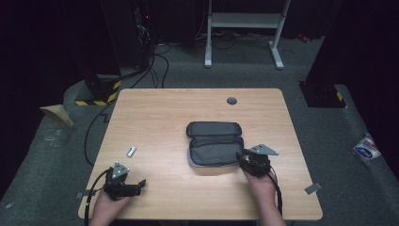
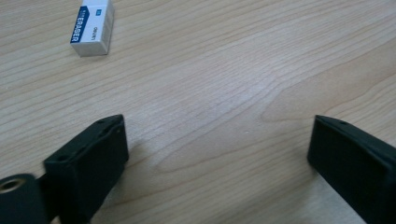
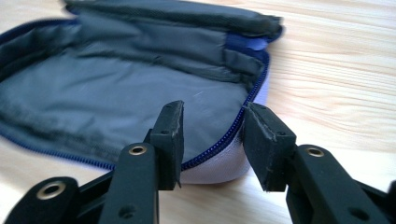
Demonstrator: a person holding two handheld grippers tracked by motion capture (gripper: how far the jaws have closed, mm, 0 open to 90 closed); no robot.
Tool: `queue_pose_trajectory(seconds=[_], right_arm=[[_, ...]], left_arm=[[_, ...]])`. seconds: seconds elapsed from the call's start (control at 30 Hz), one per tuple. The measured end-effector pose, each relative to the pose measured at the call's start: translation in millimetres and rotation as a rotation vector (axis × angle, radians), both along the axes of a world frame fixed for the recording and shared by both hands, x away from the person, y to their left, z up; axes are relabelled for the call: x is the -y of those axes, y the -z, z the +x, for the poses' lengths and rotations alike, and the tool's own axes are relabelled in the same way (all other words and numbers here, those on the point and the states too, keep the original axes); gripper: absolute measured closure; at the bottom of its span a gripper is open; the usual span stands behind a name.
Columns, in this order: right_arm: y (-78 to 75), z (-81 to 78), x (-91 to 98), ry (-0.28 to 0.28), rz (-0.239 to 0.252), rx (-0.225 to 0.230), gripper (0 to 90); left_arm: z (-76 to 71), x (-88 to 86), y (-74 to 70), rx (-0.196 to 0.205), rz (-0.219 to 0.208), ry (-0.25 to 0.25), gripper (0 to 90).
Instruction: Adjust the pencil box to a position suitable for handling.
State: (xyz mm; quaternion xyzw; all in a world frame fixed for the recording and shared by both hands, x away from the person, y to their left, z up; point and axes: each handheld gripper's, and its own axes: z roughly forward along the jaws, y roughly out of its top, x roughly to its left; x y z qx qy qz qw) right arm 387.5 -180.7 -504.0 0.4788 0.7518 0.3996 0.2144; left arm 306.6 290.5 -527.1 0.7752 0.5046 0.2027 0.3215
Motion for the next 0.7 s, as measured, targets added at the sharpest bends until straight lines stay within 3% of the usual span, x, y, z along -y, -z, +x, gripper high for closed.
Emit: queue_pose_trajectory(seconds=[0.1, 0.3, 0.4, 0.47, 0.57, 0.6, 0.7], right_arm=[[-0.4, -4.3, -13.3, -0.038, -0.016, 0.005, 56.6], [-12.0, -15.1, -9.3, -0.034, 0.026, 0.047, 55.1], [-20.0, -20.9, 2.1, 0.013, 0.054, 0.091, 56.1], [-19.8, -21.1, 9.9, 0.049, 0.038, 0.102, 59.9], [-12.2, -17.0, 18.5, 0.093, 0.009, 0.074, 61.2], [-9.4, -15.2, 20.8, 0.108, -0.002, 0.064, 61.3], [-1.5, -8.1, 24.8, 0.137, -0.014, 0.036, 60.6]], left_arm=[[2.6, 8.1, -4.5, -0.028, -0.091, 0.032, 15.2], [13.0, 40.7, -13.0, 0.02, -0.135, 0.102, 16.2], [19.7, 62.7, -18.4, 0.061, -0.161, 0.147, 18.1], [25.6, 77.8, -21.4, 0.079, -0.168, 0.177, 22.0], [35.4, 102.3, -23.7, 0.085, -0.192, 0.214, 26.3], [42.8, 120.6, -24.7, 0.095, -0.188, 0.236, 26.7], [49.4, 134.1, -24.0, 0.096, -0.181, 0.243, 26.1]])
